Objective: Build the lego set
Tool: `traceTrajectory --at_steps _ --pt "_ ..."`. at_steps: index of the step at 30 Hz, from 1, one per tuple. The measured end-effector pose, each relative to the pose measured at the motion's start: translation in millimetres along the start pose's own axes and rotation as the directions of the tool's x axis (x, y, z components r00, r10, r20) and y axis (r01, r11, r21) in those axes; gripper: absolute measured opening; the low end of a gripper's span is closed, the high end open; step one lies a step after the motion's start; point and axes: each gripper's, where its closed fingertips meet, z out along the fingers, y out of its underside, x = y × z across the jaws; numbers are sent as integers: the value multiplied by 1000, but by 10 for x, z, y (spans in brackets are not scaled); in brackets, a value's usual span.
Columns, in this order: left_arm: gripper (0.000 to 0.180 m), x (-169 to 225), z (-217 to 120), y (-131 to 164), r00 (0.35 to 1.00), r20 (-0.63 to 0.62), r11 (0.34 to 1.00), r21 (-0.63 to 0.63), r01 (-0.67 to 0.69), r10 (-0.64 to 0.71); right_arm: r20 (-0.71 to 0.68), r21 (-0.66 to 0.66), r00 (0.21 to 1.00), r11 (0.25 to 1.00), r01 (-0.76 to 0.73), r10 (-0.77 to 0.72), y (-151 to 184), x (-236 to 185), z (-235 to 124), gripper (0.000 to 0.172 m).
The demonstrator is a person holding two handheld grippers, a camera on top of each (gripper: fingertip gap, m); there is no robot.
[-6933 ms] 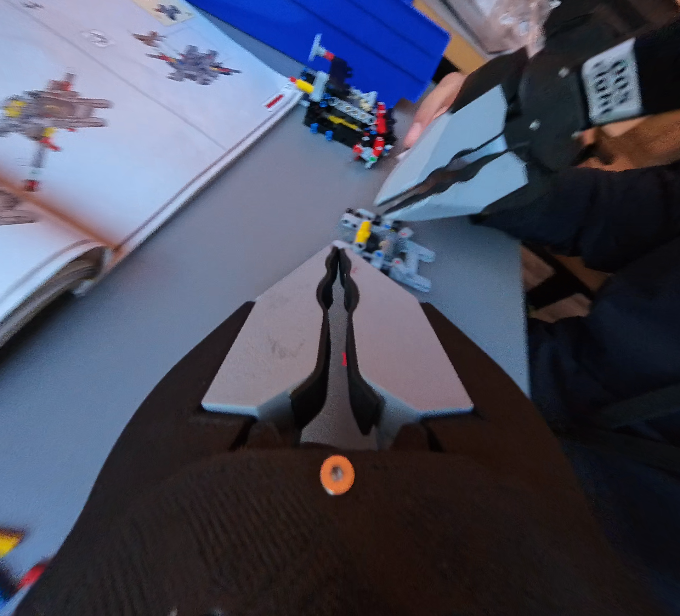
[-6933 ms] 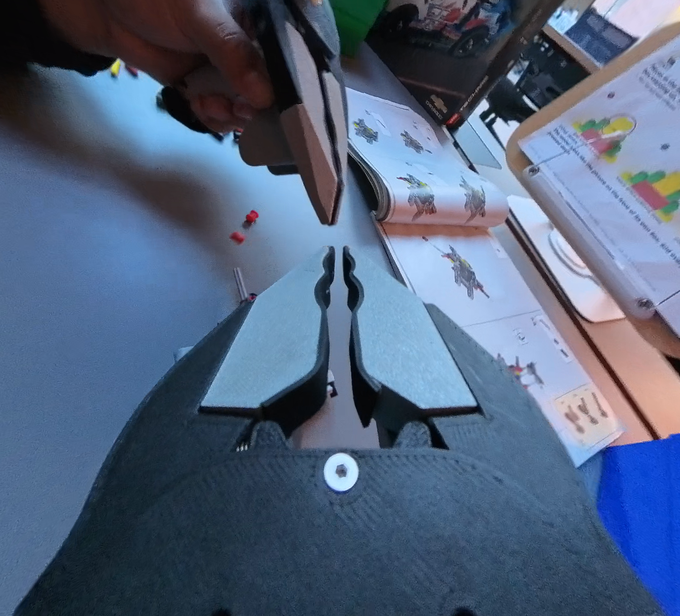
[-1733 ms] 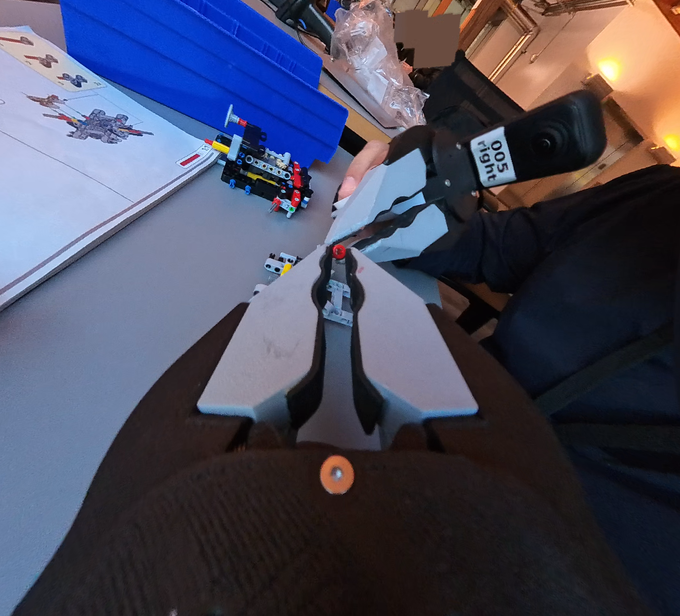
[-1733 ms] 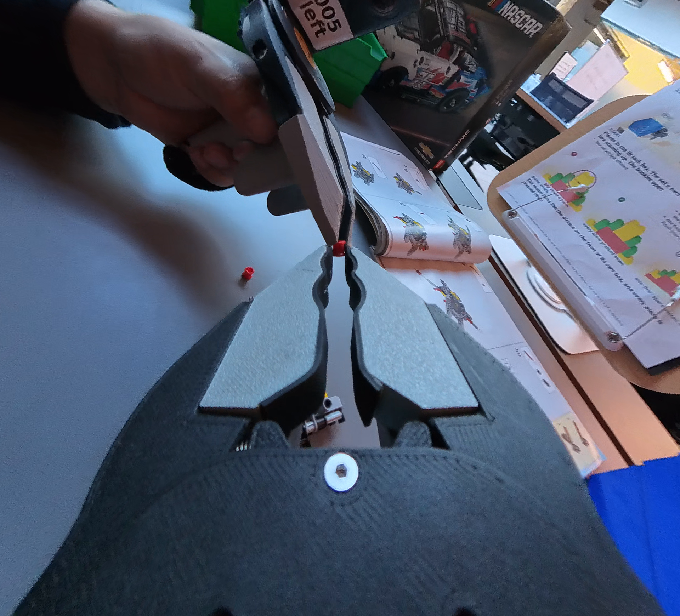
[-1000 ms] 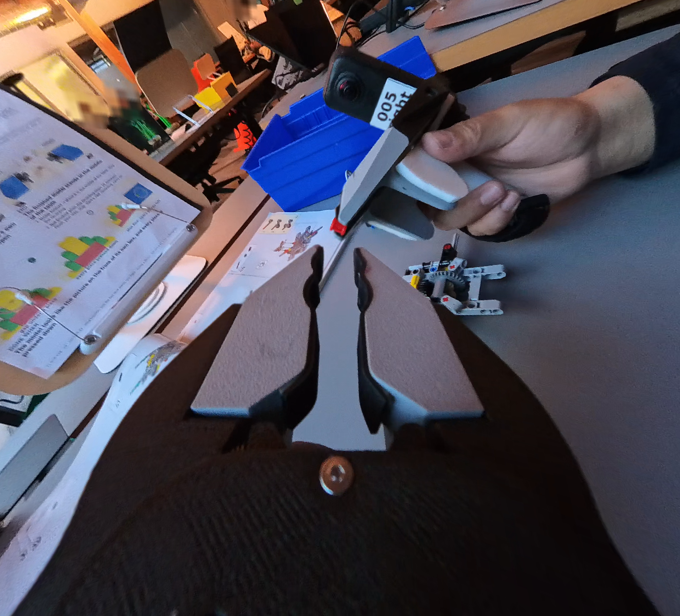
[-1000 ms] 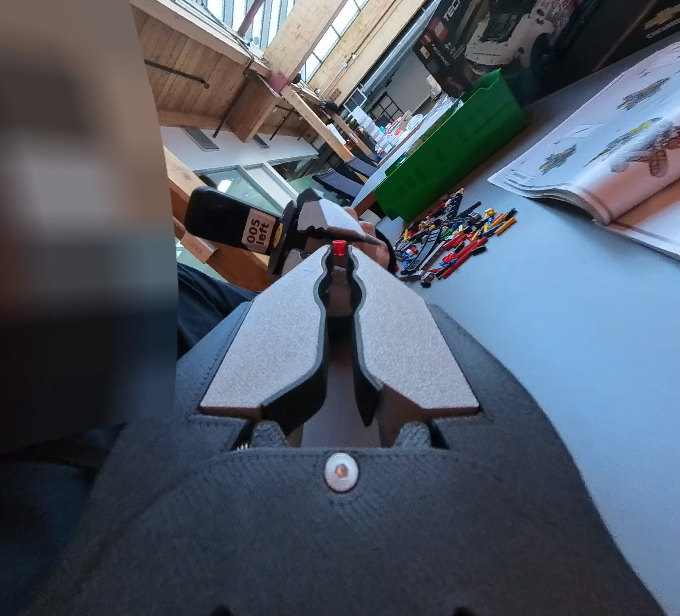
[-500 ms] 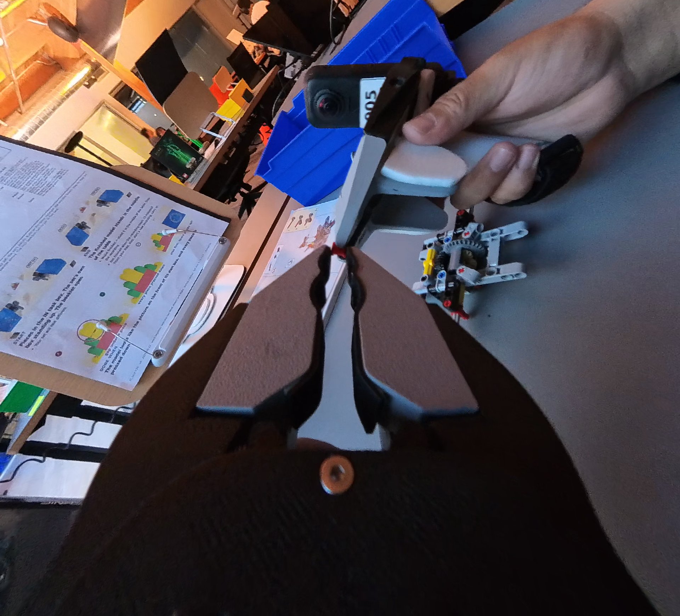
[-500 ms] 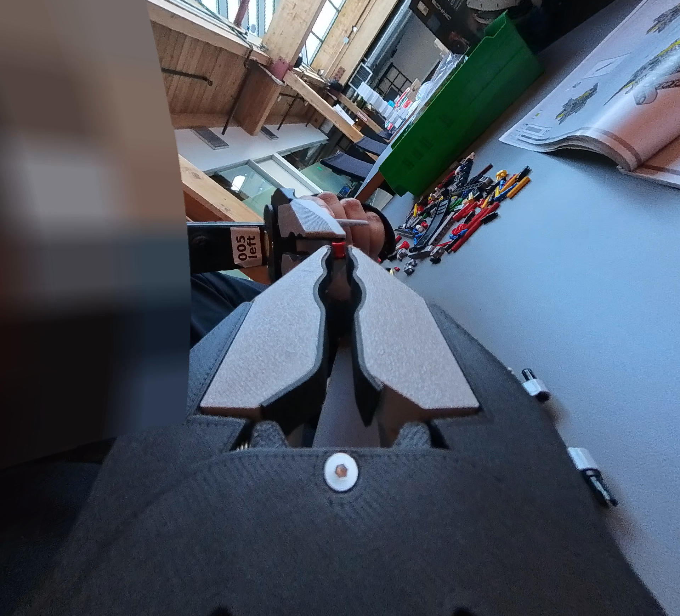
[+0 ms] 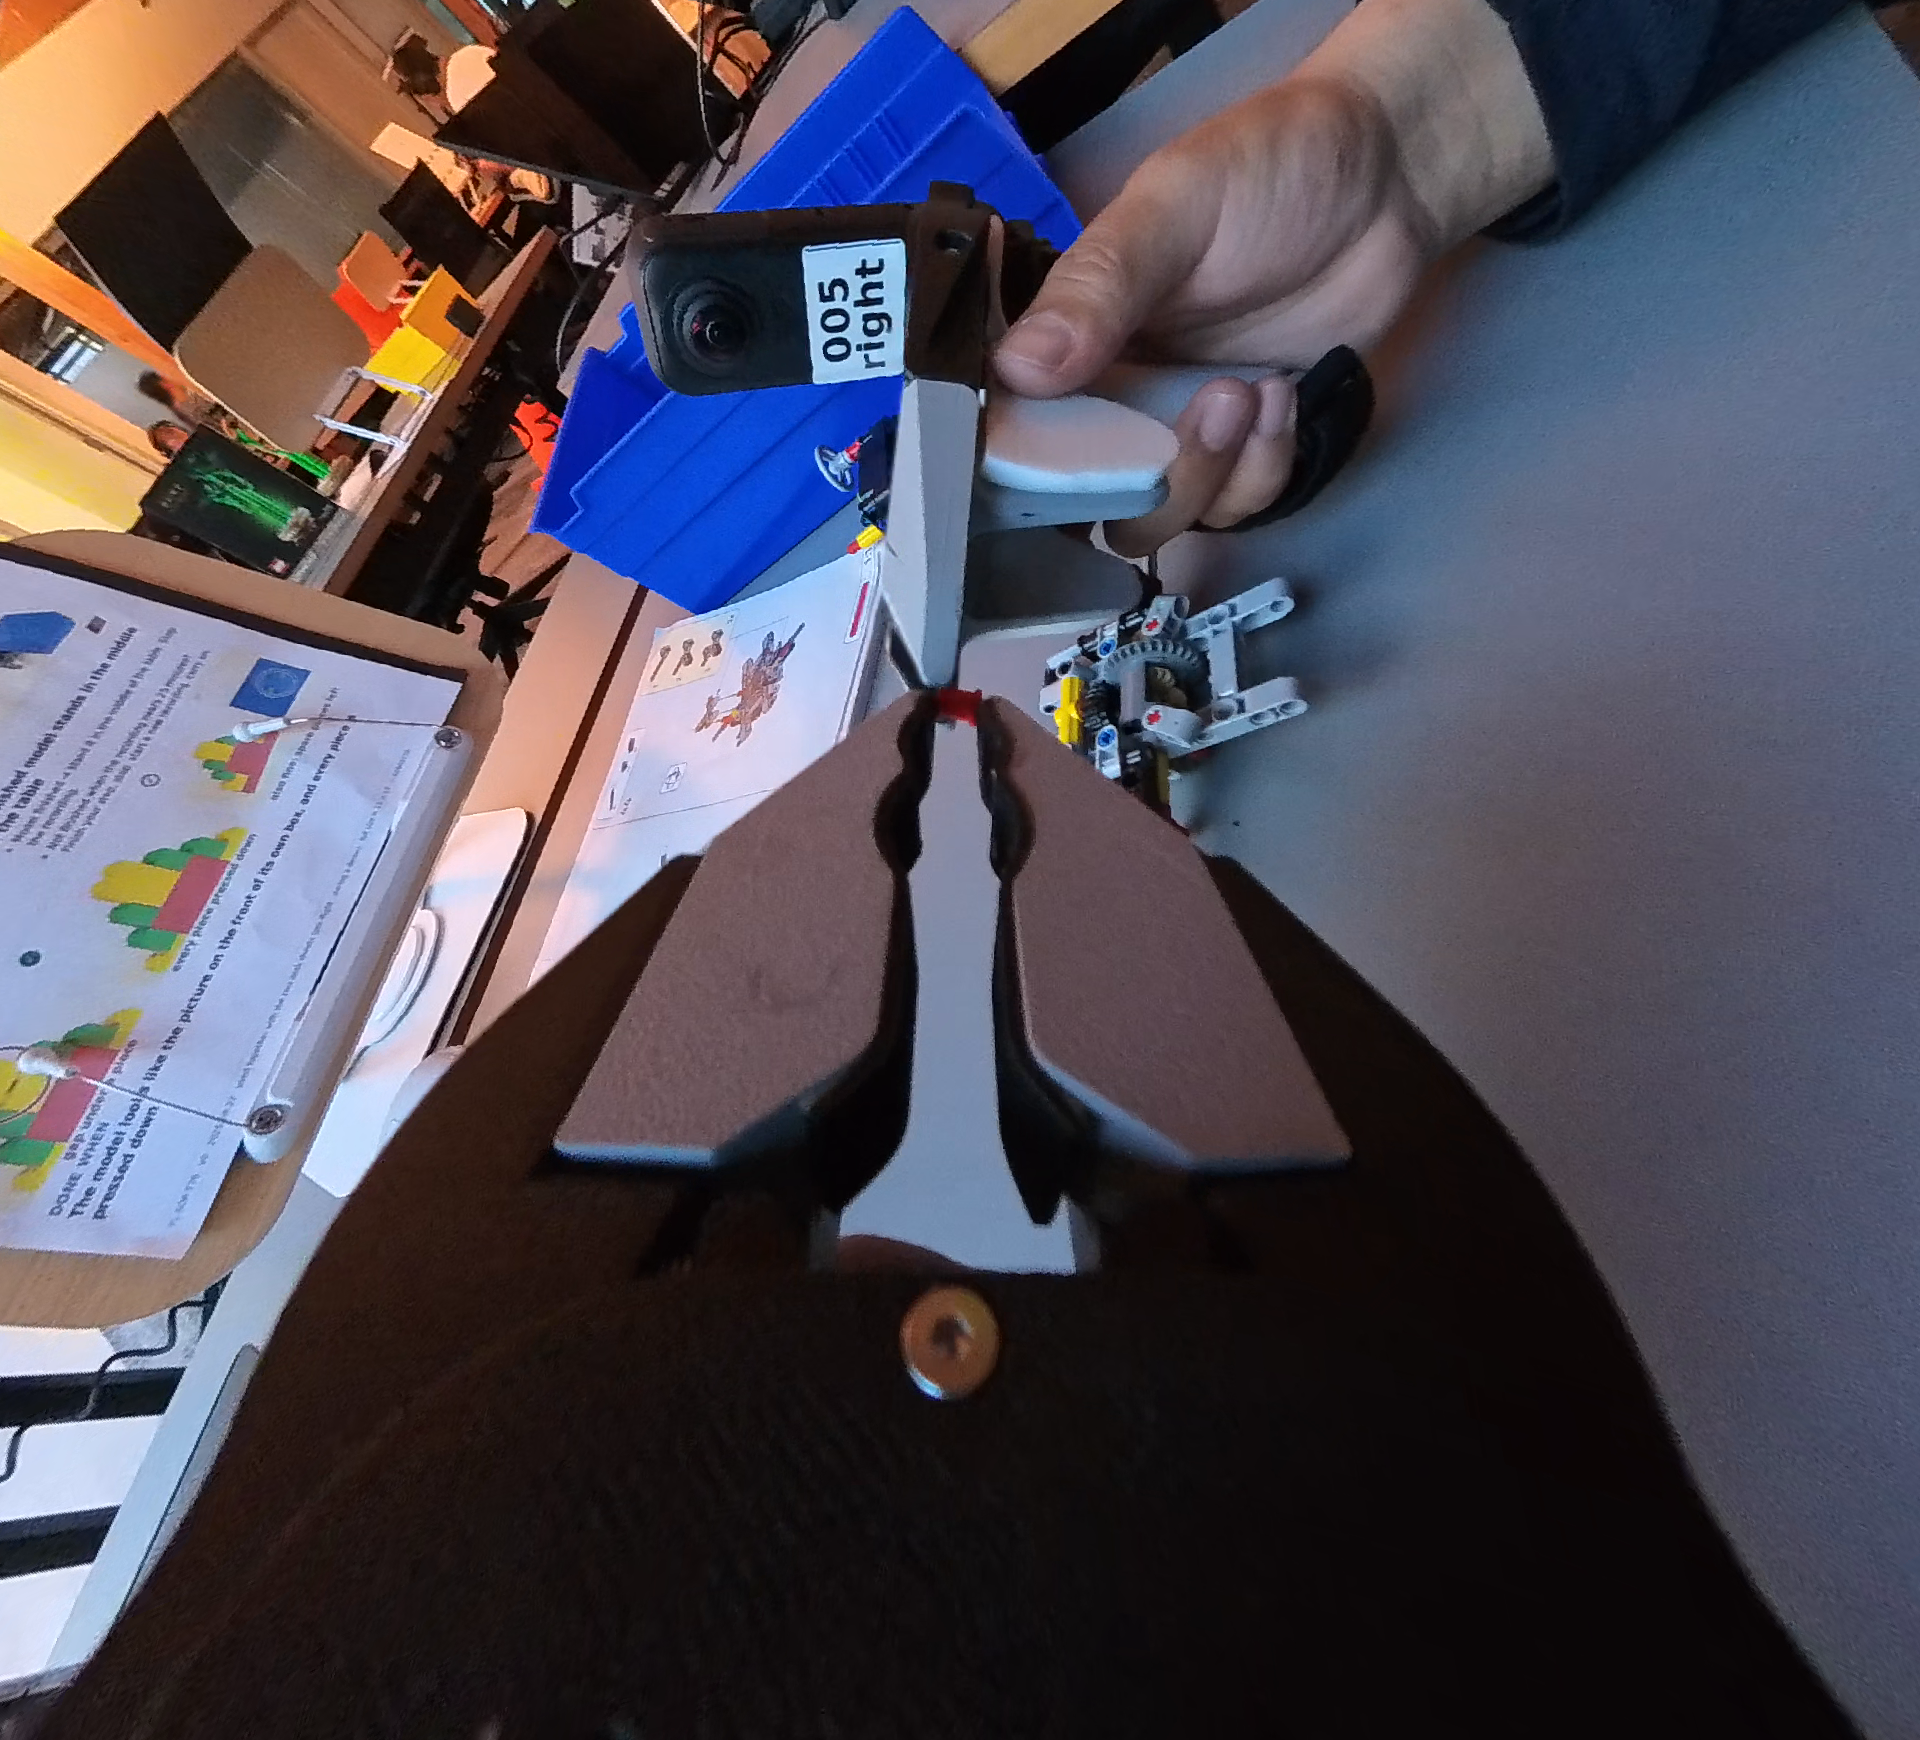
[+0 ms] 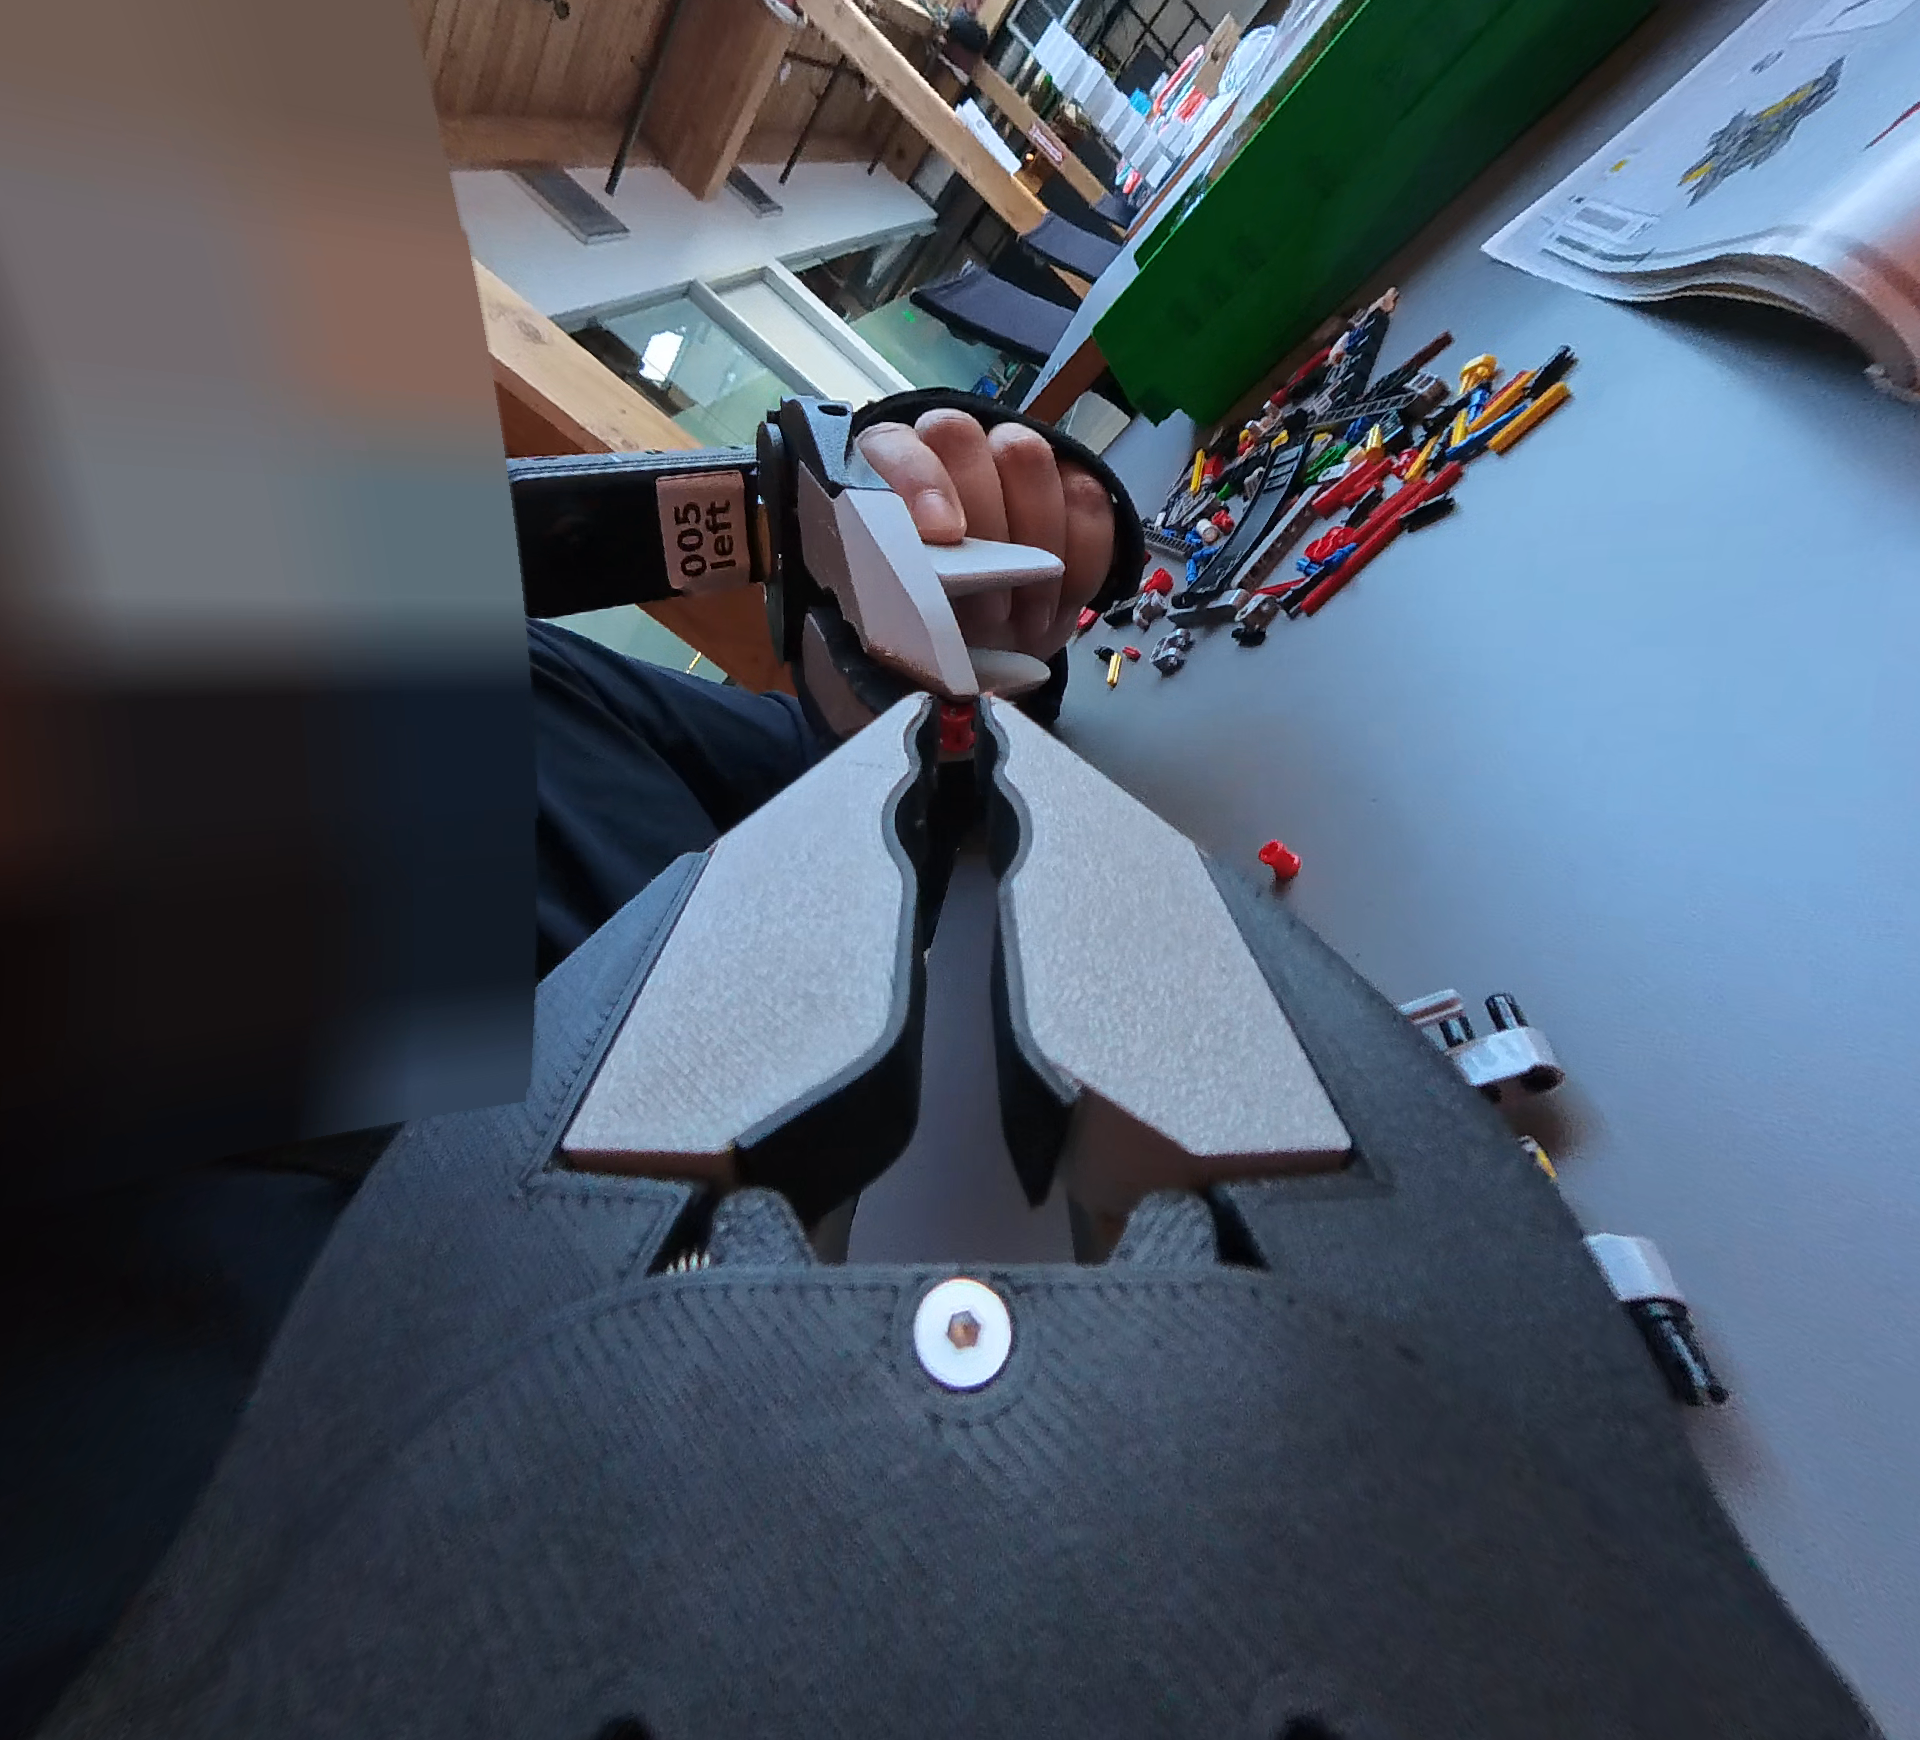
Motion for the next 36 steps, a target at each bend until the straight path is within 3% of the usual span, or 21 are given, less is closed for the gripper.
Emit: traceTrajectory --at_steps 17,24,31,36 --pt "6 -19 19 -5 999 6 999 11 40 -40 7 -10 1000 1000 1 -1 22 -1 24 4" --pt "13 -290 79 32 965 166 979 17 203 -203 -13 262 1000 965 -23 28 -360 33 -207 3" --pt "18 -431 47 -29 934 296 980 49 192 -198 -33 428 999 904 -24 42 -496 14 -243 3" --pt "17 -406 55 -76 934 320 988 50 148 -156 -48 452 998 892 -8 33 -452 12 -163 4"
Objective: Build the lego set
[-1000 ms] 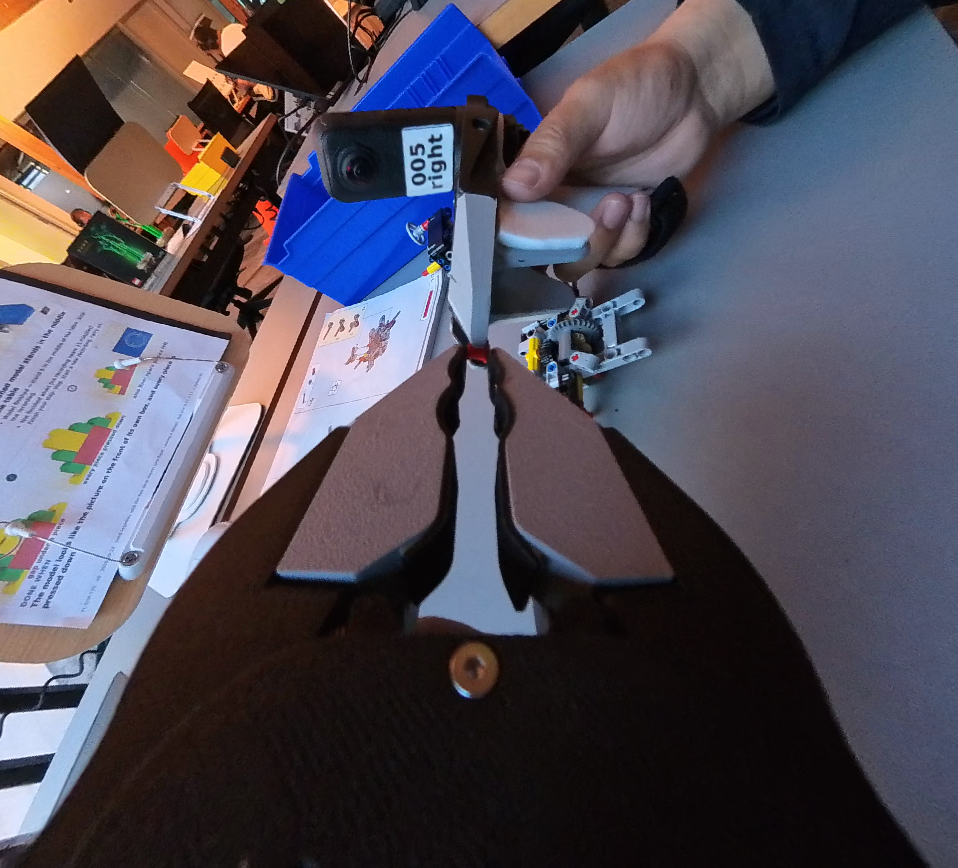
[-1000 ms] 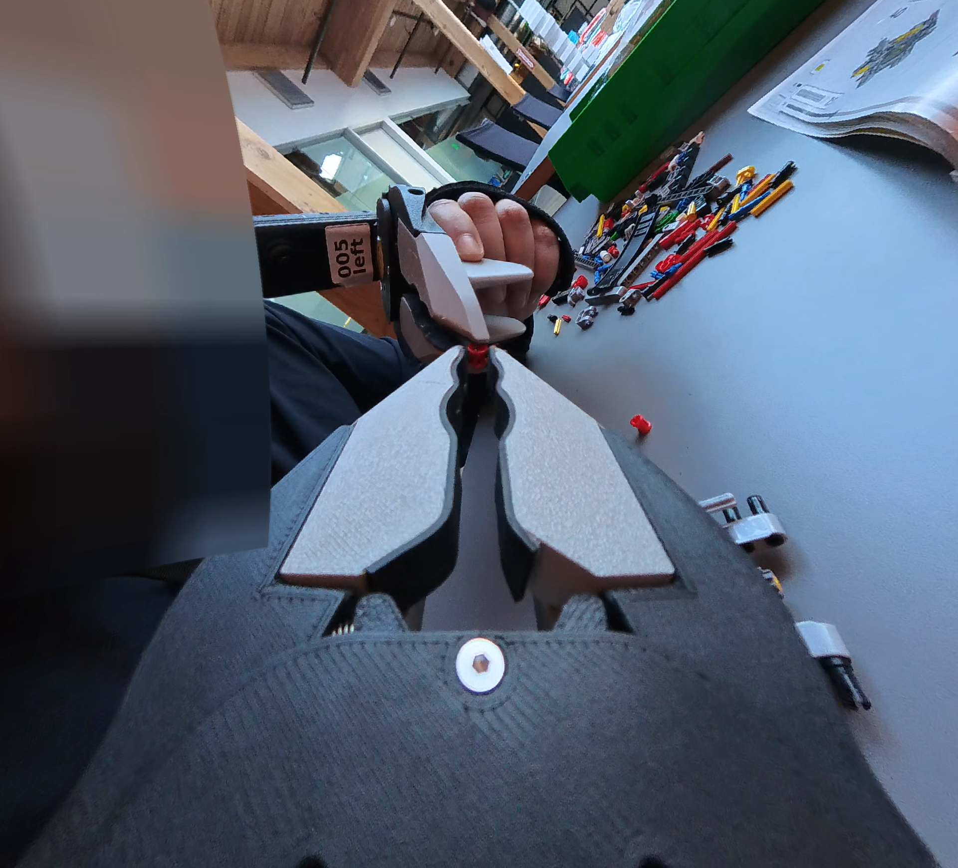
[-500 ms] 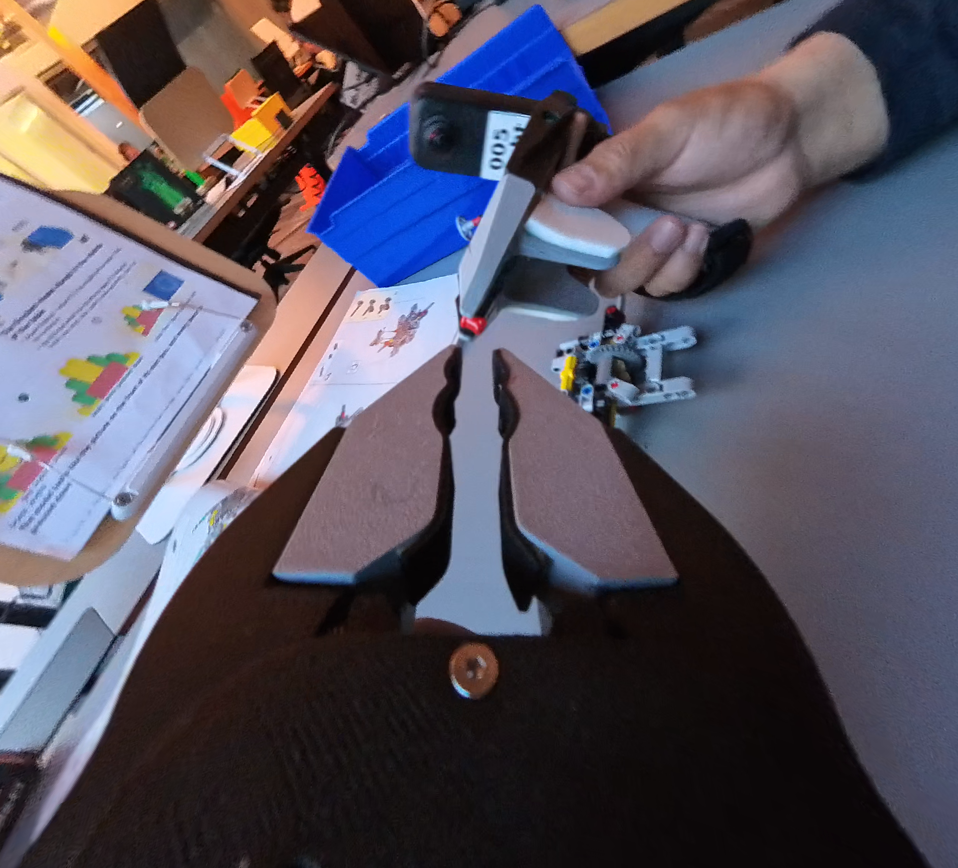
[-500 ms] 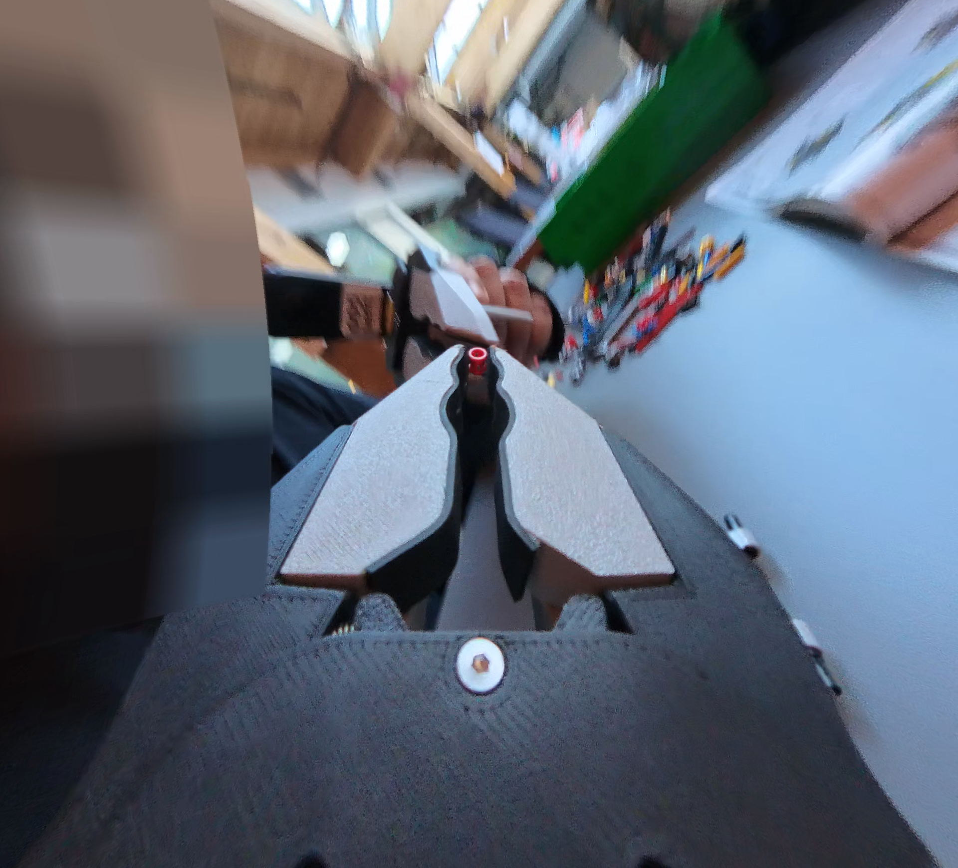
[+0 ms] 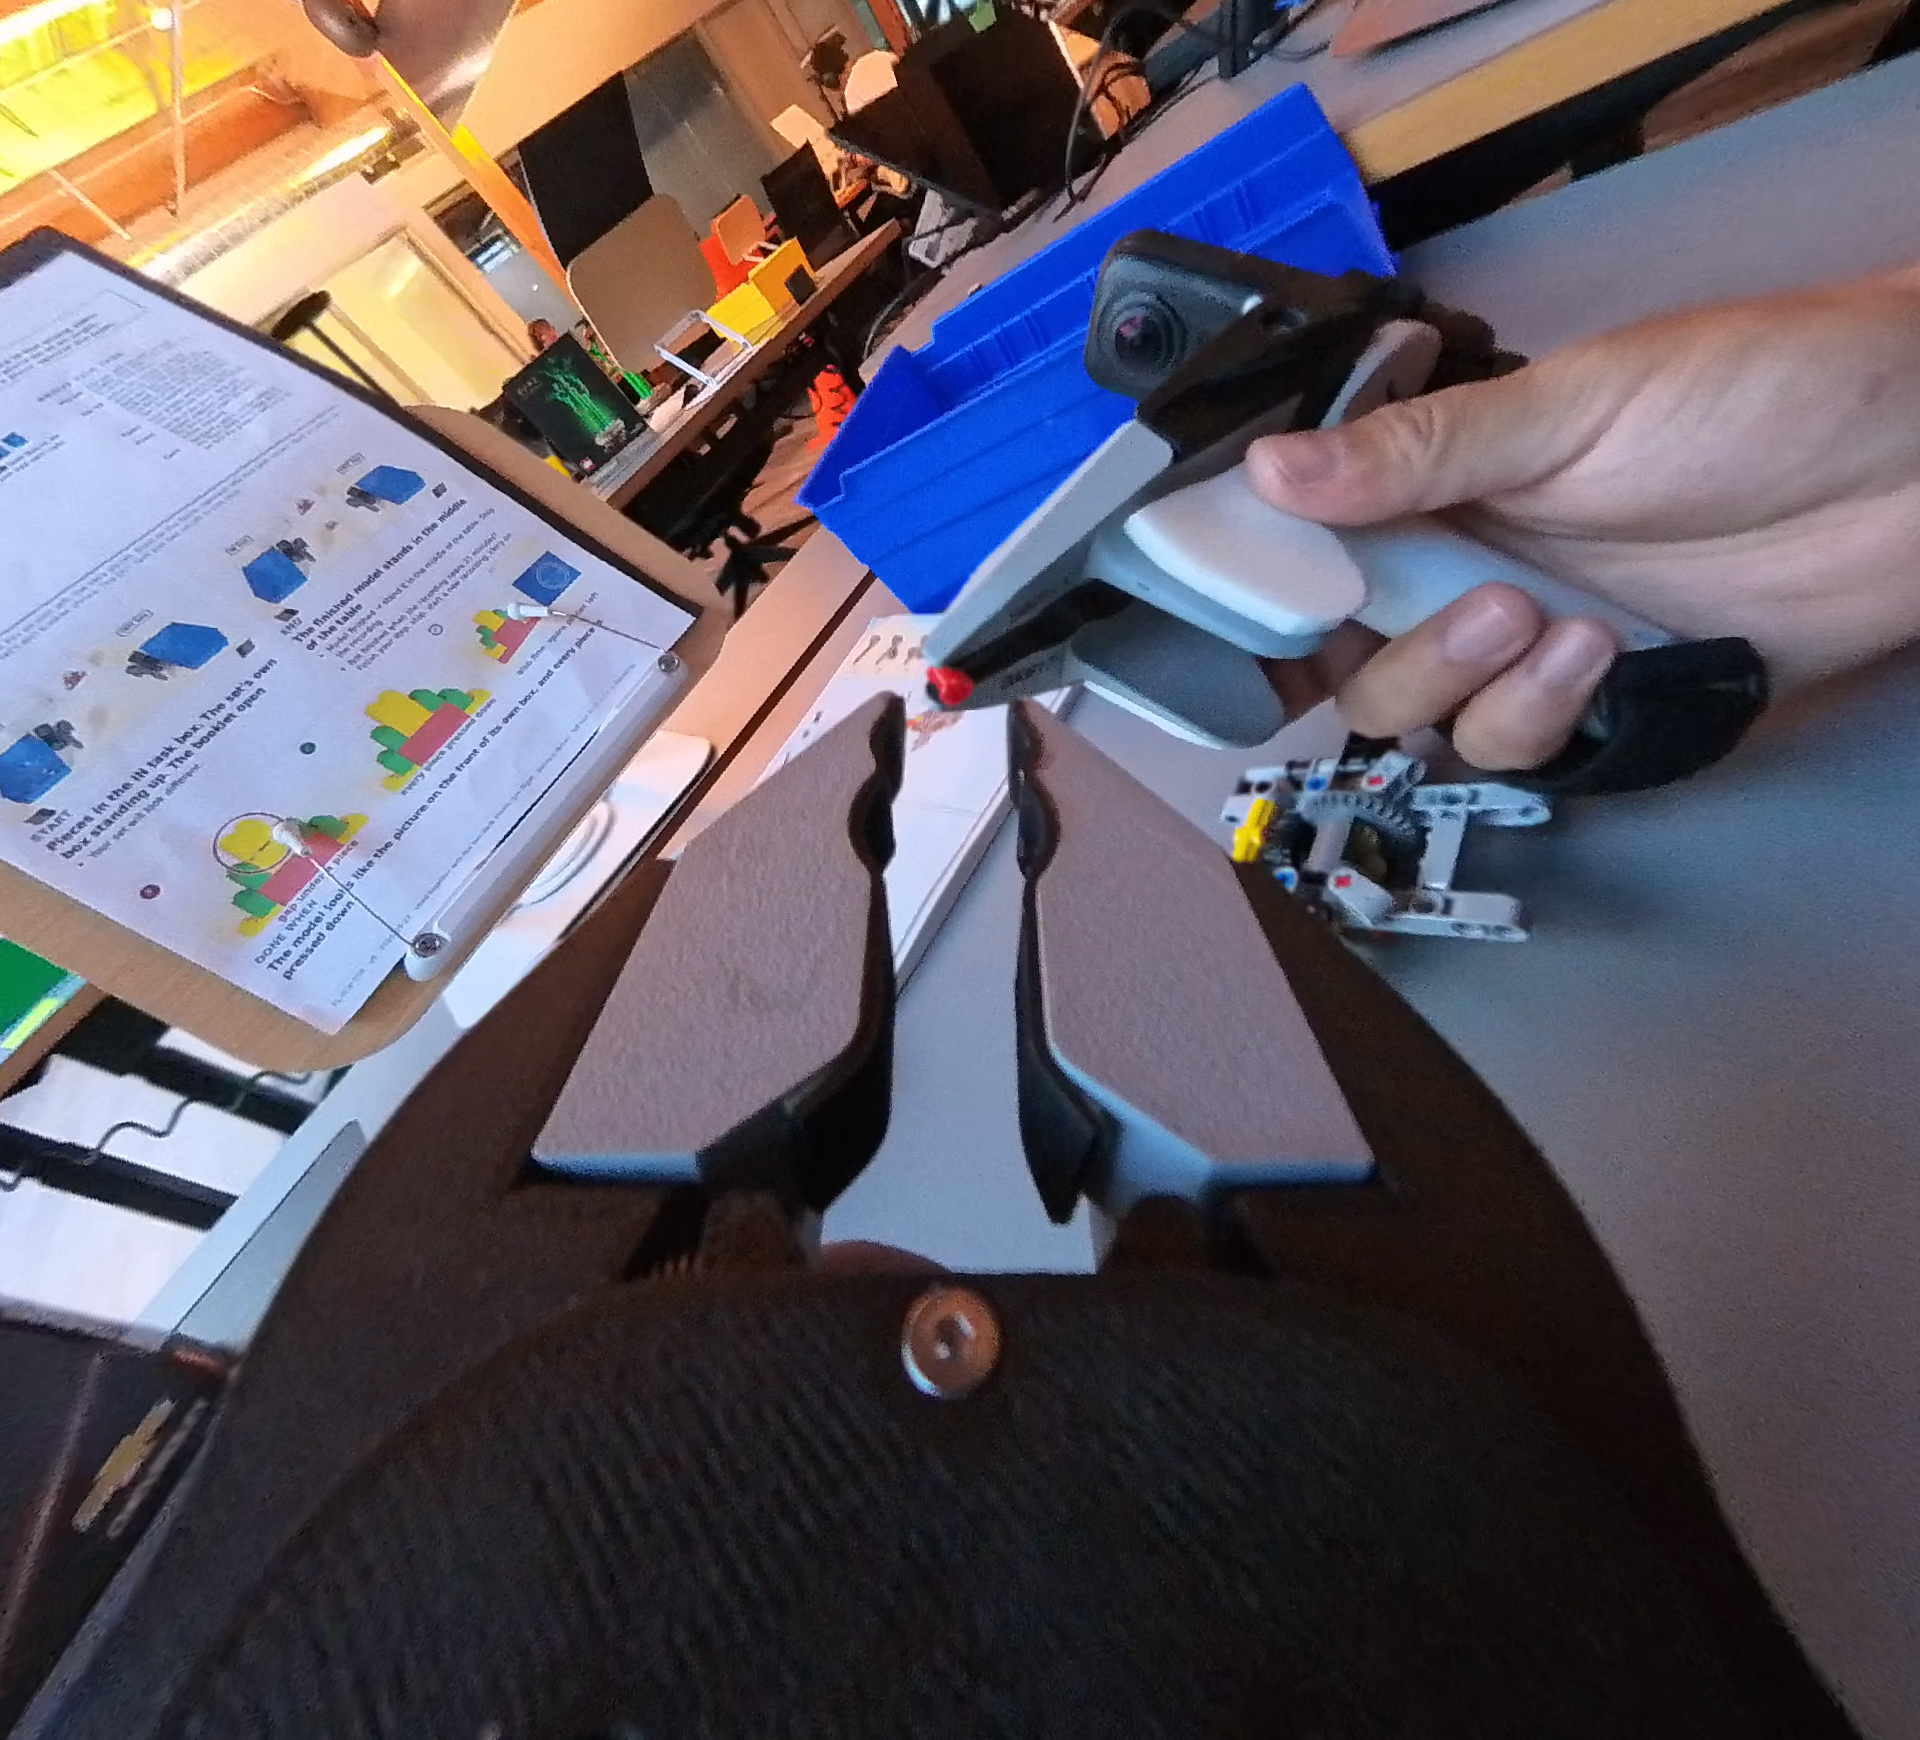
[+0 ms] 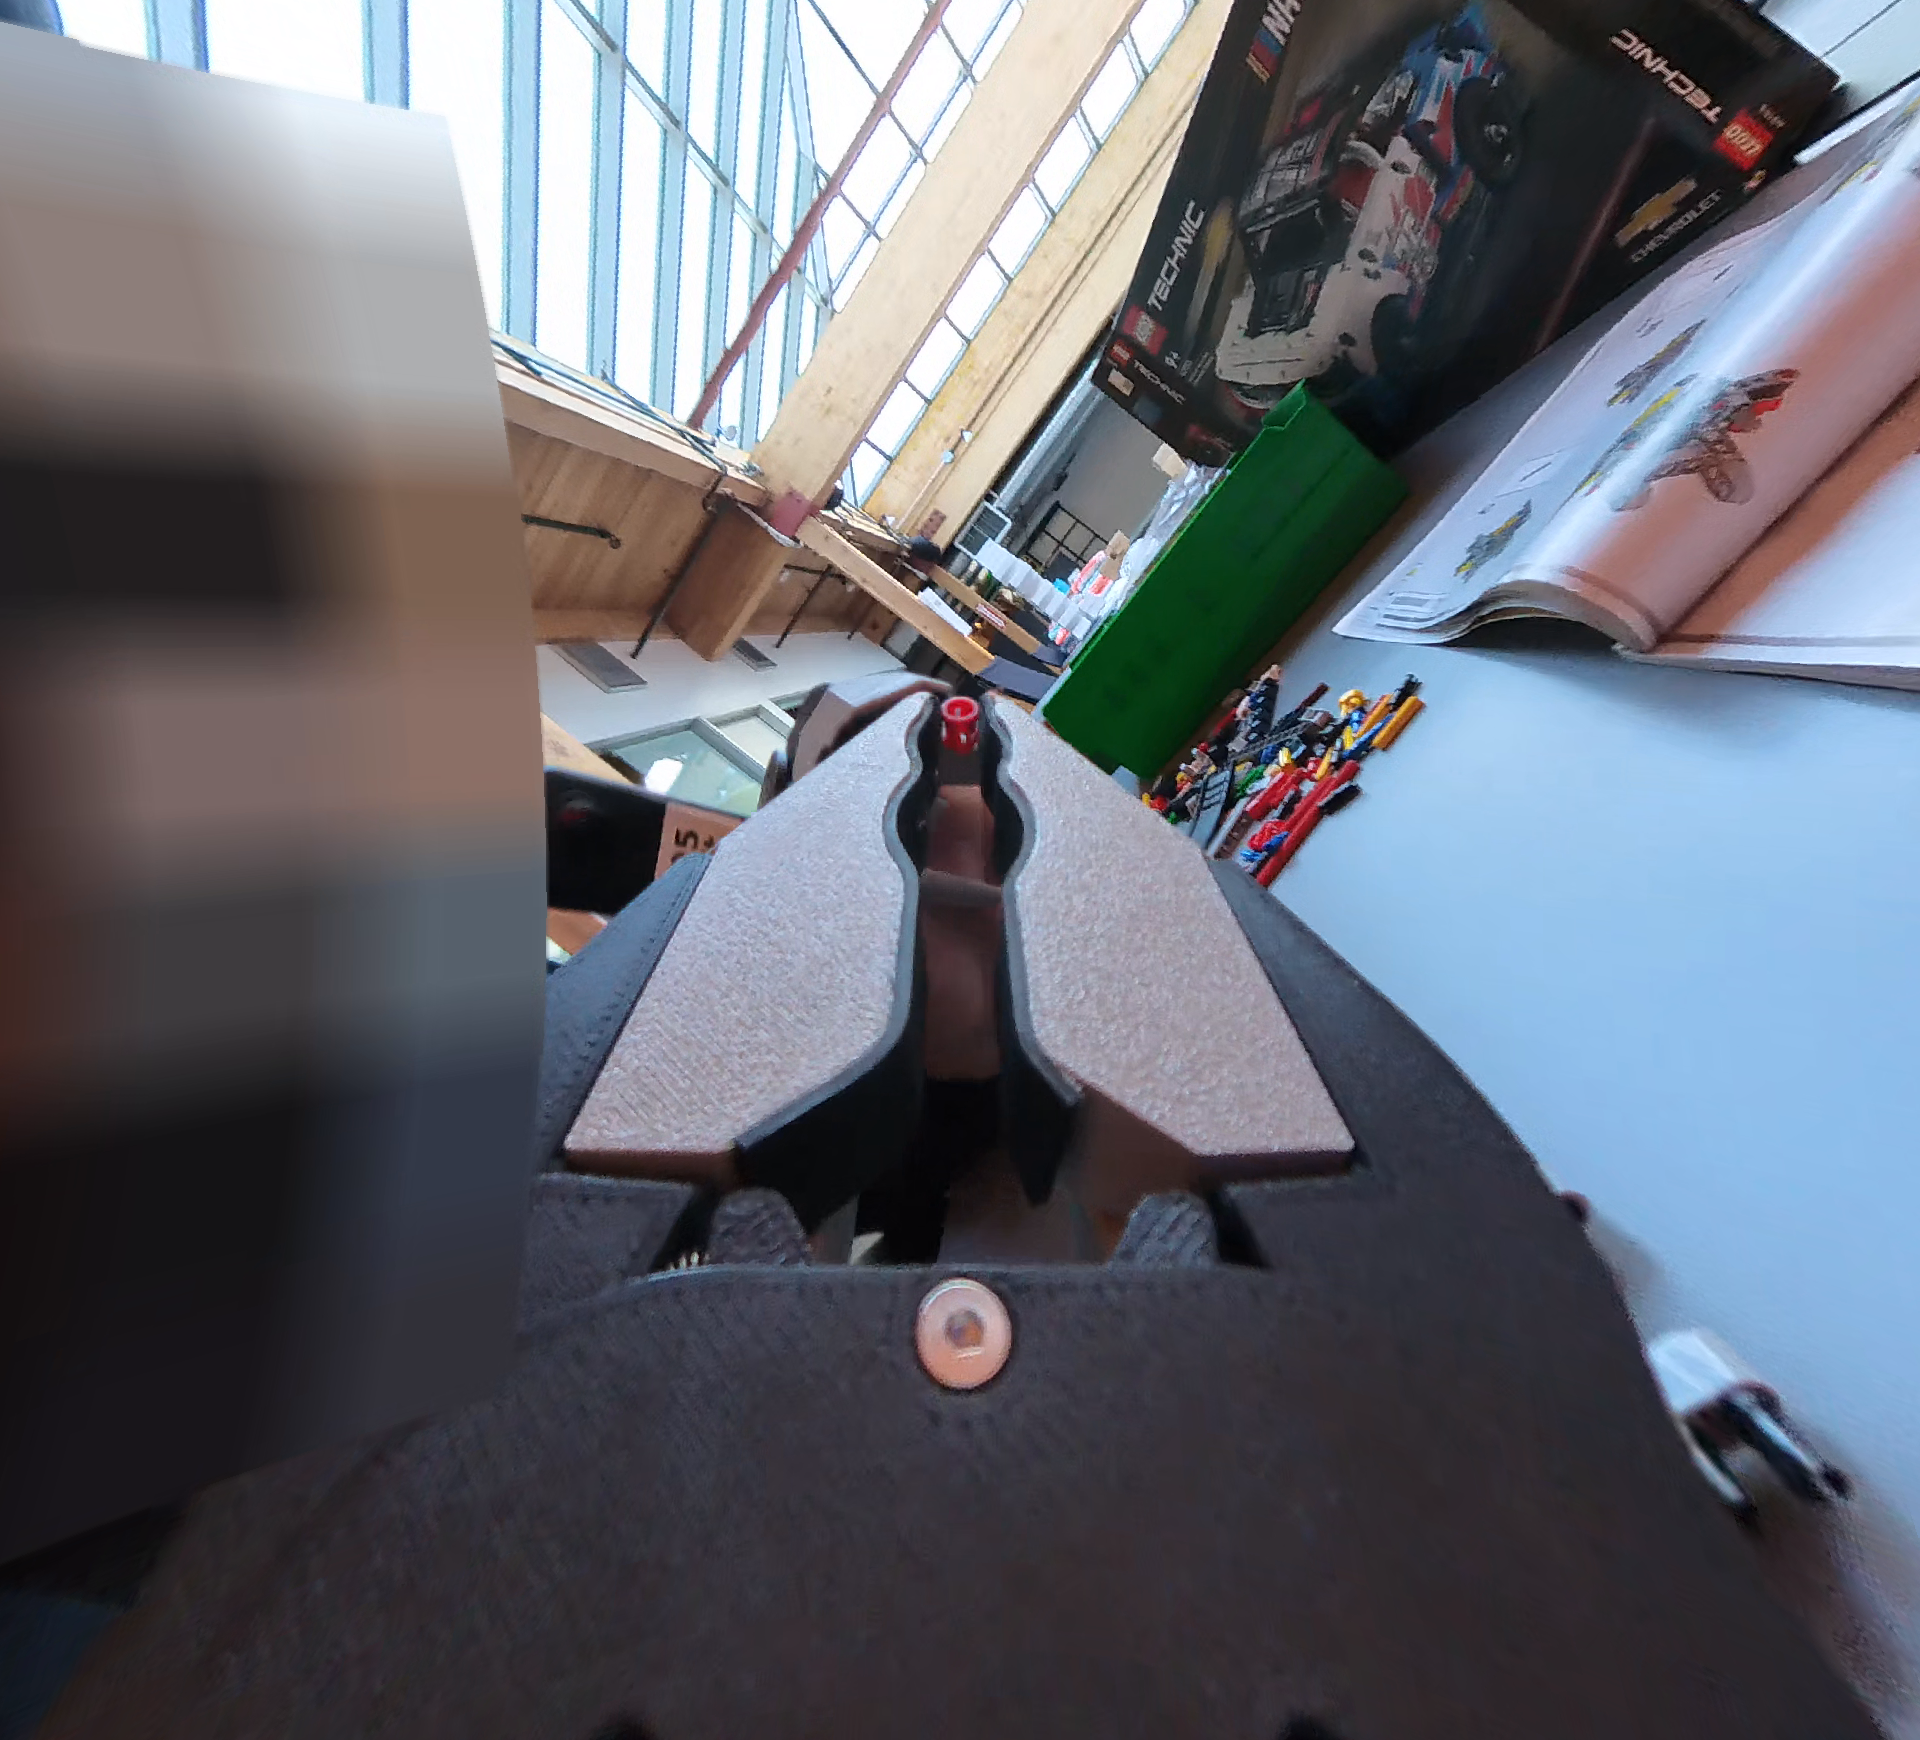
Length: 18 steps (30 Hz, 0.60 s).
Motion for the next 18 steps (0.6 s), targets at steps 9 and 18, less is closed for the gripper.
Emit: traceTrajectory --at_steps 9,18 --pt "9 -2 -2 0 1000 14 1000 -3 5 -5 27 6 999 1000 -29 28 82 -42 76 4" --pt "5 -2 -26 -32 1000 21 1000 6 -16 16 9 8 1000 1000 26 -27 93 -85 57 3"
